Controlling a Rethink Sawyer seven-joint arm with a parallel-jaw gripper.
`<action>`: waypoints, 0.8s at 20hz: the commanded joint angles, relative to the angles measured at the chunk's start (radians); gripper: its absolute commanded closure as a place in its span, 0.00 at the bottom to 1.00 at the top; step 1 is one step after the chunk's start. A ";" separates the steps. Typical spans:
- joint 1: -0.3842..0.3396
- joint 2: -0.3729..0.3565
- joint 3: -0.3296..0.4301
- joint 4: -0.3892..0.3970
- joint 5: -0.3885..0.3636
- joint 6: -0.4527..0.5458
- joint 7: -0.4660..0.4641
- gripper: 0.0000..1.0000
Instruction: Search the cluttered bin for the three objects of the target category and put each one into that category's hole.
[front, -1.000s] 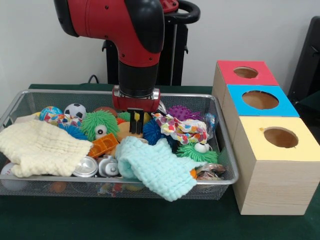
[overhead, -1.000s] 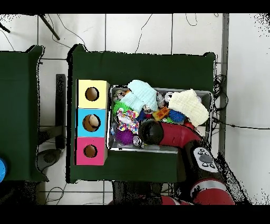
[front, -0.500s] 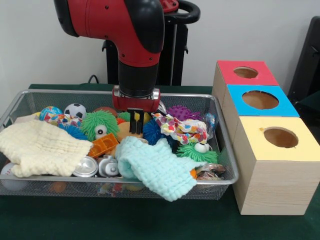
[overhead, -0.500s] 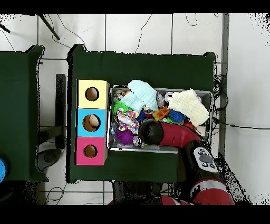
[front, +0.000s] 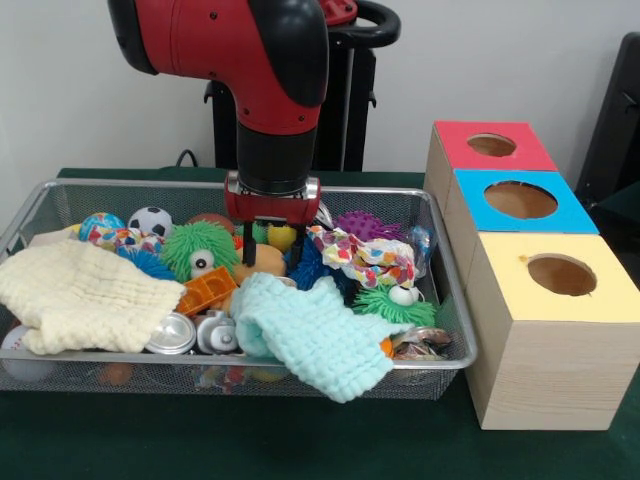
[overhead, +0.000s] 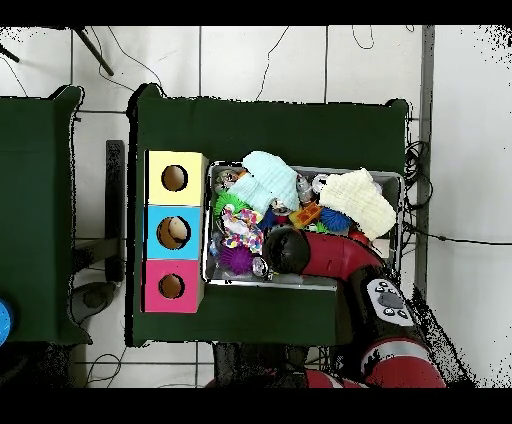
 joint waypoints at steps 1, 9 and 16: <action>-0.021 0.025 0.065 -0.002 -0.026 -0.055 0.085 0.00; -0.004 0.030 0.065 -0.021 -0.016 -0.034 0.088 0.00; 0.031 0.061 0.060 -0.089 0.004 0.007 0.095 0.00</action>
